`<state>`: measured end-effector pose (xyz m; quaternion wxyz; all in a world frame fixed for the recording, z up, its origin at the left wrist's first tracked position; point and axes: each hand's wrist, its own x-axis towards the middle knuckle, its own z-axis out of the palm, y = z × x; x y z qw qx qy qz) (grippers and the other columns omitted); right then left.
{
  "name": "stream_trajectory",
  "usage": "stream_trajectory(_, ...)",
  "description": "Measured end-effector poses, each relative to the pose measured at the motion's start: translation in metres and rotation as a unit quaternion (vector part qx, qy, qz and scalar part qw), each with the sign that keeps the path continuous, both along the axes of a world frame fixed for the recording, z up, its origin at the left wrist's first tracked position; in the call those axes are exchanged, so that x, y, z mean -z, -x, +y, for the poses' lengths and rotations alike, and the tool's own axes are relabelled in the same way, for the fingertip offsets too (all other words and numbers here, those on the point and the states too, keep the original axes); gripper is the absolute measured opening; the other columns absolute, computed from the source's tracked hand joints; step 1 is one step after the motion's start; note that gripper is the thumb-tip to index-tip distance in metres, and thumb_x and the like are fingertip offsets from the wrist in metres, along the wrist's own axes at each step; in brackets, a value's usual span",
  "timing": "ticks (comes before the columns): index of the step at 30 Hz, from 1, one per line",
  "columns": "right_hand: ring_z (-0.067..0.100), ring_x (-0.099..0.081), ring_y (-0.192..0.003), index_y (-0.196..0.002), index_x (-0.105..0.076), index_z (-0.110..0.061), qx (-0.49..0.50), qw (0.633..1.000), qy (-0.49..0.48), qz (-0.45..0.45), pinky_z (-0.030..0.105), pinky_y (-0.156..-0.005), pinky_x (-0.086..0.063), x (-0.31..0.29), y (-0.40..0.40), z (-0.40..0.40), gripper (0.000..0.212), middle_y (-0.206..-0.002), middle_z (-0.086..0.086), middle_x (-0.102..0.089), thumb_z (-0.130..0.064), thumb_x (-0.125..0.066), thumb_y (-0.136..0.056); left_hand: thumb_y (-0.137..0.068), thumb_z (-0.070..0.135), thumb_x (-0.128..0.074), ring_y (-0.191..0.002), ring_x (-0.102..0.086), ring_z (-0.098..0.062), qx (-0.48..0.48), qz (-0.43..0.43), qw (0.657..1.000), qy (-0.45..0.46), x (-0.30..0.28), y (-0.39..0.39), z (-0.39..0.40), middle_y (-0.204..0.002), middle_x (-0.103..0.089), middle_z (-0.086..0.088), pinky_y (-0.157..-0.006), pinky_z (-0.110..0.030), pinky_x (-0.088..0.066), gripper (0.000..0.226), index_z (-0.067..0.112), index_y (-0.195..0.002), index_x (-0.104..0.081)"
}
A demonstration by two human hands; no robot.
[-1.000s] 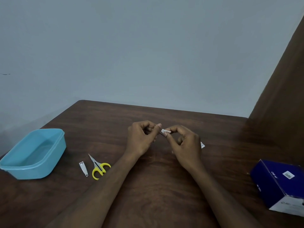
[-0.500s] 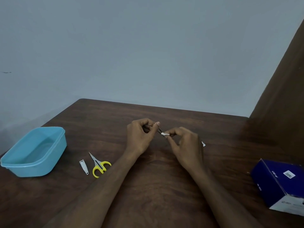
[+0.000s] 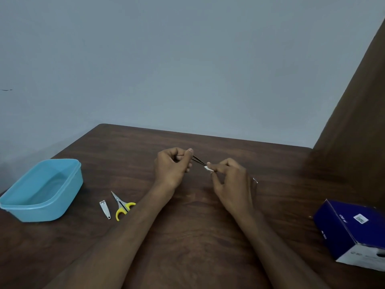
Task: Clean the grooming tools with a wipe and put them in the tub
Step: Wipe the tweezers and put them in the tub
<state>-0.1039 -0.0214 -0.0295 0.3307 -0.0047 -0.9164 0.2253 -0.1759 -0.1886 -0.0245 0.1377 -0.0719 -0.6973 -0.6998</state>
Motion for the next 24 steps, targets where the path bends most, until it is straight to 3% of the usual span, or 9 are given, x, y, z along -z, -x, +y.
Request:
stream_trajectory(4, 0.011, -0.065, -0.083, -0.113, -0.079, -0.046, 0.043, 0.999, 0.001, -0.012, 0.028, -0.061, -0.036, -0.0040, -0.0041, 0.0033, 0.020, -0.098, -0.016, -0.063, -0.037, -0.069, -0.099, -0.098, 0.019, -0.077, -0.053, -0.059, -0.007, 0.004, -0.015, 0.999, -0.051, -0.0002, 0.0003, -0.0013, -0.062, -0.063, -0.008, -0.053, -0.020, -0.050, 0.034, -0.010, -0.082, -0.072)
stream_trajectory(8, 0.014, -0.068, -0.078, -0.112, -0.080, -0.043, 0.081, 0.992, 0.087, 0.047, 0.026, -0.063, -0.041, -0.0021, -0.0002, 0.0057, 0.018, -0.101, -0.015, -0.071, -0.034, -0.072, -0.098, -0.099, 0.020, -0.077, -0.056, -0.060, -0.006, 0.026, 0.003, 0.999, -0.034, -0.0020, -0.0028, 0.0004, -0.066, -0.059, -0.012, -0.054, -0.020, -0.051, 0.038, -0.014, -0.083, -0.069)
stream_trajectory(10, 0.005, -0.065, -0.071, -0.109, -0.082, -0.040, 0.030, 0.989, 0.134, 0.046, 0.025, -0.064, -0.044, 0.0004, 0.0039, 0.0095, 0.015, -0.103, -0.017, -0.075, -0.032, -0.074, -0.098, -0.099, 0.019, -0.076, -0.057, -0.061, -0.007, 0.050, 0.021, 0.998, -0.014, -0.0037, -0.0054, 0.0022, -0.066, -0.058, -0.011, -0.055, -0.021, -0.052, 0.039, -0.013, -0.080, -0.066)
stream_trajectory(12, -0.005, -0.061, -0.065, -0.107, -0.083, -0.036, -0.058, 0.984, 0.164, 0.018, 0.023, -0.067, -0.048, 0.0022, 0.0047, 0.0082, 0.016, -0.102, -0.021, -0.077, -0.027, -0.074, -0.097, -0.099, 0.020, -0.077, -0.058, -0.063, -0.009, 0.055, 0.036, 0.998, 0.010, -0.0038, -0.0067, 0.0031, -0.064, -0.059, -0.007, -0.056, -0.024, -0.054, 0.036, -0.001, -0.072, -0.065)
stream_trajectory(16, -0.006, -0.057, -0.059, -0.104, -0.083, -0.035, -0.082, 0.991, 0.101, 0.011, 0.016, -0.061, -0.040, 0.0023, 0.0006, 0.0020, 0.015, -0.089, -0.023, -0.073, -0.031, -0.078, -0.091, -0.098, 0.019, -0.078, -0.058, -0.063, -0.012, 0.044, 0.023, 0.999, 0.006, -0.0028, -0.0051, 0.0029, -0.059, -0.059, -0.001, -0.057, -0.026, -0.054, 0.039, 0.020, -0.062, -0.062)
stream_trajectory(21, 0.003, -0.068, -0.076, -0.089, -0.079, -0.036, 0.012, 0.998, 0.049, 0.038, 0.026, -0.060, -0.047, -0.0021, -0.0027, 0.0029, 0.006, -0.088, -0.018, -0.076, -0.042, -0.081, -0.090, -0.098, 0.019, -0.077, -0.053, -0.060, -0.013, 0.036, -0.001, 0.999, -0.005, -0.0033, -0.0075, 0.0033, -0.058, -0.065, -0.003, -0.052, -0.024, -0.050, 0.033, 0.014, -0.066, -0.068)
stream_trajectory(24, 0.017, -0.074, -0.079, -0.102, -0.081, -0.037, 0.001, 0.998, -0.016, 0.069, 0.033, -0.056, -0.054, 0.0028, -0.0001, -0.0003, 0.015, -0.093, -0.013, -0.077, -0.029, -0.083, -0.089, -0.098, 0.019, -0.076, -0.051, -0.057, -0.010, 0.047, -0.032, 0.998, -0.014, -0.0015, -0.0068, 0.0023, -0.065, -0.072, -0.009, -0.050, -0.023, -0.046, 0.033, 0.011, -0.067, -0.069)
